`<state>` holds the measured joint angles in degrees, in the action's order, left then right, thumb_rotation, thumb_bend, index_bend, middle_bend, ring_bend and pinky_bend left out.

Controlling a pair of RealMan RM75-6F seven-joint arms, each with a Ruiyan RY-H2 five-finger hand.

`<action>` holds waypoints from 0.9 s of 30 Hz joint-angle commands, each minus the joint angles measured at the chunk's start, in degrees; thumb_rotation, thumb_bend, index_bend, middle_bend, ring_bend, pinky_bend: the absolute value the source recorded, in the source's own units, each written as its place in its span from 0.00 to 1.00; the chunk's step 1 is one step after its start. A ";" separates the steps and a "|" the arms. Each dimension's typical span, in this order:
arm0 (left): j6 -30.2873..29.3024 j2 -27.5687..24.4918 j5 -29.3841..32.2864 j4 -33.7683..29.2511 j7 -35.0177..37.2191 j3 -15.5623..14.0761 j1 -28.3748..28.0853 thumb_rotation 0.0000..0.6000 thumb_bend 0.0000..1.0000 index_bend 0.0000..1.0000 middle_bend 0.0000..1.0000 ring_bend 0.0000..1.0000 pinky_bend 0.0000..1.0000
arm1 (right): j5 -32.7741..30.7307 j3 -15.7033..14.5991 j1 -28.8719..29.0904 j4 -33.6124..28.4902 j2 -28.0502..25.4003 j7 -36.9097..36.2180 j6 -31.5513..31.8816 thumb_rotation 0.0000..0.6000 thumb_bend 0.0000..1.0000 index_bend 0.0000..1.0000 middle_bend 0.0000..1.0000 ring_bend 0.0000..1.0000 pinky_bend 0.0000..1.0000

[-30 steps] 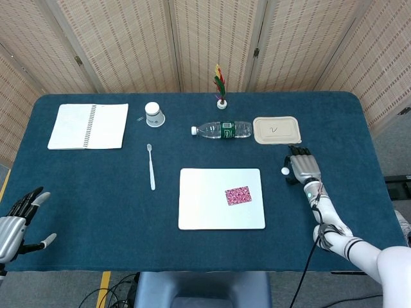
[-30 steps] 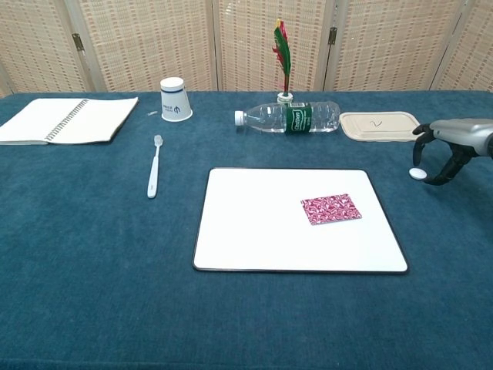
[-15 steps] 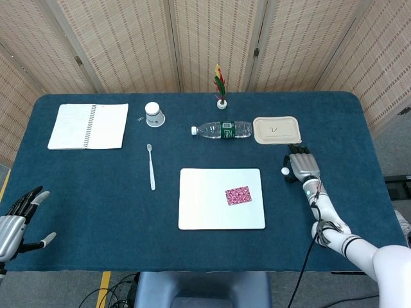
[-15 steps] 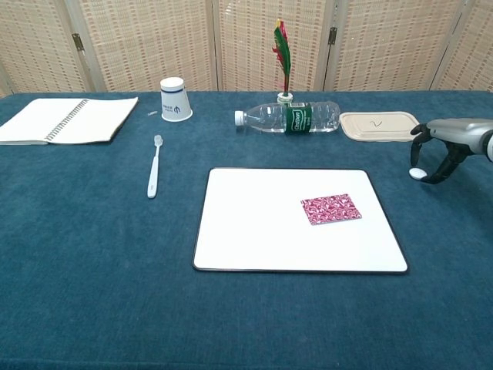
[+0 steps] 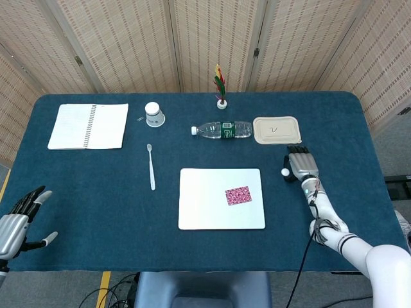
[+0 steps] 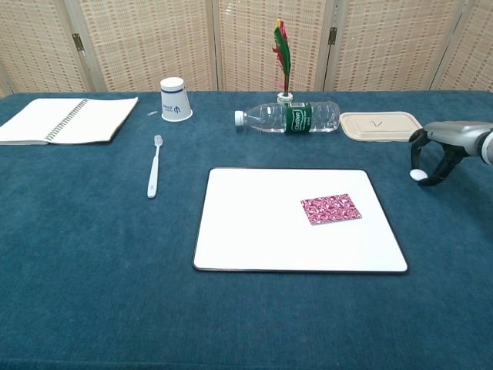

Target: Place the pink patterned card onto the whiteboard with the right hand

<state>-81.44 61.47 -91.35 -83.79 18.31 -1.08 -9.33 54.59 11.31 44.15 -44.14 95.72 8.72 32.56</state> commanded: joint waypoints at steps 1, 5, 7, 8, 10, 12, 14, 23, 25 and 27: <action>-0.22 -0.03 -0.14 -0.06 0.02 -0.07 0.08 1.00 0.25 0.09 0.00 0.00 0.15 | 0.46 0.19 -0.06 -0.59 -0.16 -0.24 0.54 1.00 0.25 0.57 0.10 0.00 0.00; -0.47 -0.08 -0.47 -0.18 0.04 -0.19 0.11 1.00 0.25 0.09 0.00 0.00 0.15 | 1.68 0.79 -0.69 -4.89 -2.27 -0.63 3.25 1.00 0.25 0.57 0.10 0.00 0.00; -0.65 -0.11 -0.63 -0.27 0.17 -0.25 0.15 1.00 0.25 0.09 0.00 0.00 0.15 | 1.97 1.19 -0.99 -7.87 -3.82 -0.65 4.42 1.00 0.25 0.57 0.10 0.00 0.00; -0.75 -0.15 -0.70 -0.35 0.24 -0.28 0.18 1.00 0.25 0.09 0.00 0.00 0.15 | 2.16 1.44 -1.14 -10.16 -4.98 -0.71 4.97 1.00 0.25 0.57 0.10 0.00 0.00; -0.83 -0.24 -0.81 -0.50 0.29 -0.38 0.23 1.00 0.25 0.09 0.00 0.00 0.15 | 2.33 1.70 -1.24 -13.75 -6.72 -0.70 5.37 1.00 0.25 0.57 0.10 0.00 0.00; -0.93 -0.40 -0.82 -0.79 0.26 -0.47 0.33 1.00 0.25 0.09 0.00 0.00 0.15 | 2.74 1.68 -1.21 -17.66 -8.25 -0.25 5.83 1.00 0.25 0.57 0.10 0.00 0.00; -1.19 -0.63 -0.93 -1.12 0.10 -0.55 0.48 1.00 0.25 0.09 0.00 0.00 0.15 | 3.10 1.43 -1.09 -21.34 -9.34 0.42 6.21 1.00 0.25 0.57 0.10 0.00 0.00; -0.01 -1.35 0.40 -1.31 1.61 -0.43 0.33 1.00 0.25 0.09 0.00 0.00 0.15 | 3.30 -0.24 0.05 -31.91 -10.65 3.16 6.82 1.00 0.24 0.57 0.10 0.00 0.00; 0.15 -1.45 0.54 -1.22 2.07 -0.41 0.29 1.00 0.25 0.09 0.00 0.00 0.15 | 3.08 -0.67 0.40 -32.67 -10.03 4.44 7.53 1.00 0.24 0.57 0.10 0.00 0.00; 0.04 -1.60 0.51 -1.08 2.70 -0.38 0.31 1.00 0.25 0.09 0.00 0.00 0.15 | 2.33 -1.10 0.91 -33.01 -9.12 5.99 8.04 1.00 0.24 0.57 0.10 0.00 0.00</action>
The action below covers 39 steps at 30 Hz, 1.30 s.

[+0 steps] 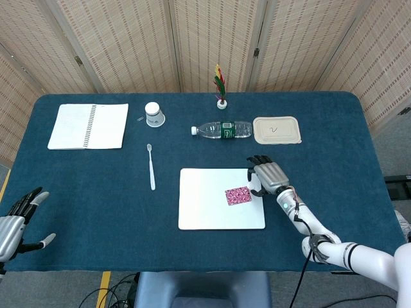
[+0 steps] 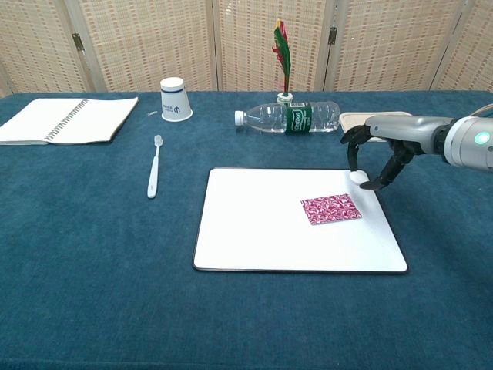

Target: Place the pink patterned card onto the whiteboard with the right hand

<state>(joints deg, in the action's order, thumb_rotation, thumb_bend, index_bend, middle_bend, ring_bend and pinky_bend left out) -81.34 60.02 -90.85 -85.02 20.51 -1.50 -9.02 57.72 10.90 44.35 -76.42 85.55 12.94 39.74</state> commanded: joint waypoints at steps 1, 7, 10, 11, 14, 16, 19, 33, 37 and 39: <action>-0.19 -0.21 -0.08 0.22 0.81 0.05 0.03 1.00 0.25 0.09 0.00 0.00 0.15 | -1.27 -0.82 0.97 -0.74 1.47 2.34 0.93 1.00 0.24 0.57 0.10 0.00 0.00; -1.03 -0.65 -0.45 0.96 3.05 0.02 0.33 1.00 0.25 0.09 0.00 0.00 0.15 | -4.51 -1.56 2.76 0.11 3.99 5.58 0.82 1.00 0.23 0.57 0.10 0.00 0.00; -1.37 -0.80 -0.67 1.35 4.01 0.00 0.42 1.00 0.25 0.09 0.00 0.00 0.15 | -5.77 -2.00 3.57 0.52 4.92 7.24 1.06 1.00 0.23 0.57 0.10 0.00 0.00; -1.48 -0.83 -0.74 1.45 4.23 -0.02 0.46 1.00 0.25 0.09 0.00 0.00 0.15 | -6.13 -2.12 3.77 0.71 5.20 7.76 1.26 1.00 0.23 0.57 0.10 0.00 0.00; -1.88 -0.92 -0.99 1.73 4.86 -0.07 0.60 1.00 0.25 0.09 0.00 0.00 0.15 | -7.87 -2.58 4.42 0.79 5.64 9.12 1.00 1.00 0.23 0.55 0.09 0.00 0.00; -1.92 -0.95 -1.06 1.90 5.11 -0.11 0.61 1.00 0.25 0.09 0.00 0.00 0.15 | -9.13 -3.03 4.94 0.62 5.51 10.26 0.61 1.00 0.21 0.50 0.07 0.00 0.00; -1.93 -0.92 -1.01 2.05 5.20 -0.10 0.64 1.00 0.25 0.09 0.00 0.00 0.15 | -10.73 -3.73 5.53 0.34 5.40 12.03 0.95 1.00 0.20 0.36 0.04 0.00 0.00; -1.89 -0.60 -0.58 1.86 2.67 0.07 0.79 1.00 0.25 0.09 0.00 0.00 0.15 | -4.48 -4.05 -0.19 -9.60 -2.75 6.41 11.47 1.00 0.16 0.11 0.00 0.00 0.00; -1.27 -0.24 -0.43 1.11 0.20 0.01 0.64 1.00 0.25 0.09 0.00 0.00 0.15 | 6.31 -7.49 -7.47 -11.76 -5.52 1.32 22.60 1.00 0.15 0.04 0.00 0.00 0.00; -1.13 0.05 -0.71 0.58 -1.45 -0.08 0.54 1.00 0.25 0.09 0.00 0.00 0.15 | 11.69 -10.12 -11.53 -11.35 -6.53 -0.88 28.47 1.00 0.14 0.04 0.00 0.00 0.00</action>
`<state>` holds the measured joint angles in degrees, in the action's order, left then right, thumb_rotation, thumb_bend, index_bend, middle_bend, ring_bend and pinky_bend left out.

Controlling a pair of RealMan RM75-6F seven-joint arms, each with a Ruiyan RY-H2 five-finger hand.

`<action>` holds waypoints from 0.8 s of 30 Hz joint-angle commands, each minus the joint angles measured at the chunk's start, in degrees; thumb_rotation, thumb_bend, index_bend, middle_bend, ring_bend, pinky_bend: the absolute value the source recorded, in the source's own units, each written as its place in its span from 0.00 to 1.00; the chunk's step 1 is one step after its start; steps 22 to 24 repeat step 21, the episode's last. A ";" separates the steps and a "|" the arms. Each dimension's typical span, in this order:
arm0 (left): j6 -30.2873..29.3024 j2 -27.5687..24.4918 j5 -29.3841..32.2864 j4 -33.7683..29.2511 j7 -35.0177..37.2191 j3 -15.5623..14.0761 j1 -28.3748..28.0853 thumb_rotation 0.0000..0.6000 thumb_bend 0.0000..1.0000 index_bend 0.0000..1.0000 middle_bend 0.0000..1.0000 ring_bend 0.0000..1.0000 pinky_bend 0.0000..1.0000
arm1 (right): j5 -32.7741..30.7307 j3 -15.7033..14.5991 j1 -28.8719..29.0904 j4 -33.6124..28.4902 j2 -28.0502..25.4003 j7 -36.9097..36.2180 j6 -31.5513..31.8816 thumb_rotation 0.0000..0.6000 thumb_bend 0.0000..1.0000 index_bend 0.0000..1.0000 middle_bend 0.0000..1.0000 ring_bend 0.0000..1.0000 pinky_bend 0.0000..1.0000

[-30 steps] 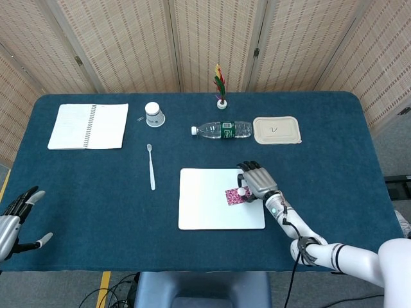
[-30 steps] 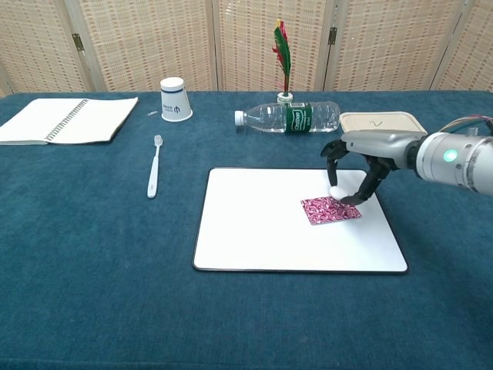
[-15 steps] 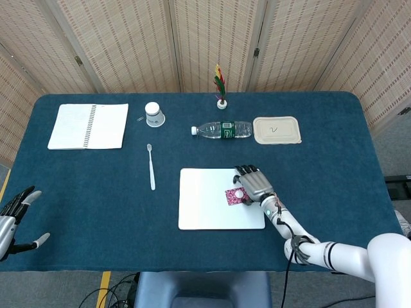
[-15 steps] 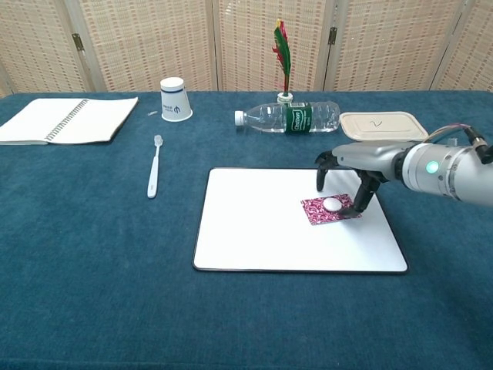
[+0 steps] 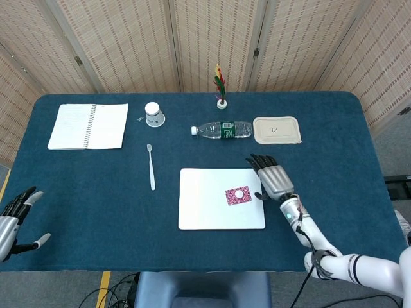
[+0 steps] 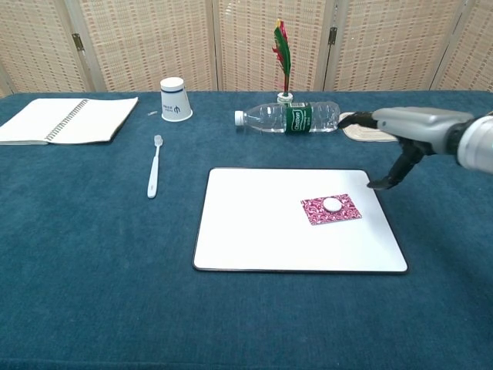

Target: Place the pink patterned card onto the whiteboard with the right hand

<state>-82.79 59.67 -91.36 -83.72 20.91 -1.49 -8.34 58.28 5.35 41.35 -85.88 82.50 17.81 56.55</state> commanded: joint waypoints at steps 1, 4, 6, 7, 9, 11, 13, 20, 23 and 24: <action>0.43 0.49 -0.24 -0.96 -2.50 -0.14 -0.17 1.00 0.25 0.09 0.00 0.00 0.15 | 13.04 -5.81 -10.23 -1.59 -3.93 -6.22 13.94 1.00 0.14 0.04 0.00 0.00 0.00; 1.00 0.80 -0.06 -1.63 -5.08 -0.22 -0.27 1.00 0.25 0.09 0.00 0.00 0.15 | 17.94 -9.47 -15.69 -0.96 -5.76 -7.10 20.77 1.00 0.14 0.04 0.00 0.00 0.00; 1.40 0.98 0.30 -2.17 -6.82 -0.27 -0.25 1.00 0.25 0.10 0.00 0.00 0.15 | 20.40 -11.47 -19.20 -0.59 -7.12 -7.99 24.74 1.00 0.14 0.03 0.00 0.00 0.00; 1.50 1.04 0.52 -2.44 -7.44 -0.25 -0.20 1.00 0.25 0.10 0.00 0.00 0.15 | 21.18 -12.17 -20.54 -0.37 -7.68 -8.44 26.09 1.00 0.14 0.03 0.00 0.00 0.00; 1.27 1.28 1.00 -3.02 -8.86 0.03 -0.04 1.00 0.25 0.10 0.00 0.00 0.15 | 22.58 -13.41 -23.14 0.27 -8.87 -9.86 28.29 1.00 0.14 0.02 0.00 0.00 0.00; 0.61 1.72 1.07 -3.33 -10.34 0.41 0.07 1.00 0.25 0.10 0.00 0.00 0.15 | 23.55 -14.25 -24.95 0.95 -9.87 -11.67 29.14 1.00 0.14 0.02 0.00 0.00 0.00; 0.30 2.14 0.87 -3.31 -11.62 0.53 0.08 1.00 0.25 0.10 0.00 0.00 0.15 | 24.22 -14.67 -25.97 1.43 -10.58 -13.72 29.10 1.00 0.14 0.02 0.00 0.00 0.00; -0.68 3.79 0.61 -3.49 -15.28 1.17 0.04 1.00 0.25 0.09 0.00 0.00 0.15 | 29.51 -14.85 -28.31 1.55 -12.64 -16.53 31.75 1.00 0.14 0.02 0.00 0.00 0.00; -0.77 3.91 0.38 -3.59 -15.79 1.04 0.09 1.00 0.25 0.09 0.00 0.00 0.15 | 30.29 -14.93 -28.80 1.07 -13.04 -16.44 32.30 1.00 0.14 0.02 0.00 0.00 0.00; -0.77 3.91 0.38 -3.59 -15.79 1.04 0.09 1.00 0.25 0.09 0.00 0.00 0.15 | 30.29 -14.93 -28.80 1.07 -13.04 -16.44 32.30 1.00 0.14 0.02 0.00 0.00 0.00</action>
